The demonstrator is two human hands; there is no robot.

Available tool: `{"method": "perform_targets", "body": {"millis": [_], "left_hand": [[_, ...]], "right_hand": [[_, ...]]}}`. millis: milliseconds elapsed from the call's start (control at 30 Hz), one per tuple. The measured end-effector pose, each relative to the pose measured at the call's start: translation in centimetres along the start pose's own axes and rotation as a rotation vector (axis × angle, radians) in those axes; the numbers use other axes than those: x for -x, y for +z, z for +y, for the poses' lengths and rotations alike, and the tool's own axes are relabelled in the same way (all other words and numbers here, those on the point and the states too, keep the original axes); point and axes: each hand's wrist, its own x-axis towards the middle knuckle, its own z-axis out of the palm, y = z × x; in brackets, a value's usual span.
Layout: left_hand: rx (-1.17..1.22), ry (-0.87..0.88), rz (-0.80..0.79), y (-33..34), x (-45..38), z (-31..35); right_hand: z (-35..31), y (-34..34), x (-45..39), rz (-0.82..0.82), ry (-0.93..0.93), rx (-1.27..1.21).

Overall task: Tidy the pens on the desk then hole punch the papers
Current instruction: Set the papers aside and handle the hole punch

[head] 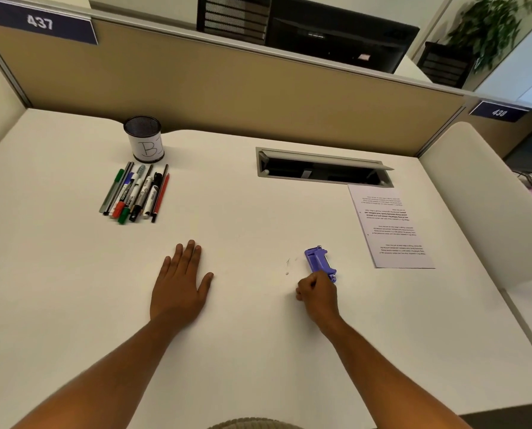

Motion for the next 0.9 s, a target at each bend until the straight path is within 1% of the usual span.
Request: {"method": "perform_targets", "body": {"millis": [33,100,167,233,333,433,600,900], "left_hand": [[0.0,0.0,-0.001,0.0,0.0,0.0],[0.002,0.0,-0.002,0.1,0.0,-0.1],[0.003,-0.002,-0.004,0.0,0.0,0.0],[0.002,-0.002,-0.005,-0.1,0.0,0.0],[-0.003,-0.001,-0.005,-0.2,0.0,0.1],[-0.004,-0.001,-0.006,-0.3,0.0,0.2],[-0.005,0.005,-0.011,-0.3,0.1,0.2],[0.0,0.003,-0.009,-0.3,0.1,0.1]], "right_hand": [[0.1,-0.5,0.3,-0.026,0.028,-0.102],[0.3,-1.0,0.6,-0.05,0.051,-0.187],[0.3,-1.0,0.5,-0.03,0.088,-0.221],[0.1,-0.8,0.2,-0.015,0.093,-0.195],[-0.5,-0.6,-0.1,0.001,0.047,-0.121],[-1.5,-0.4,-0.4,0.048,-0.027,0.01],[-3.0,0.3,-1.0,-0.011,-0.177,0.27],[-4.2,1.3,-1.2,-0.001,-0.229,0.569]]}}
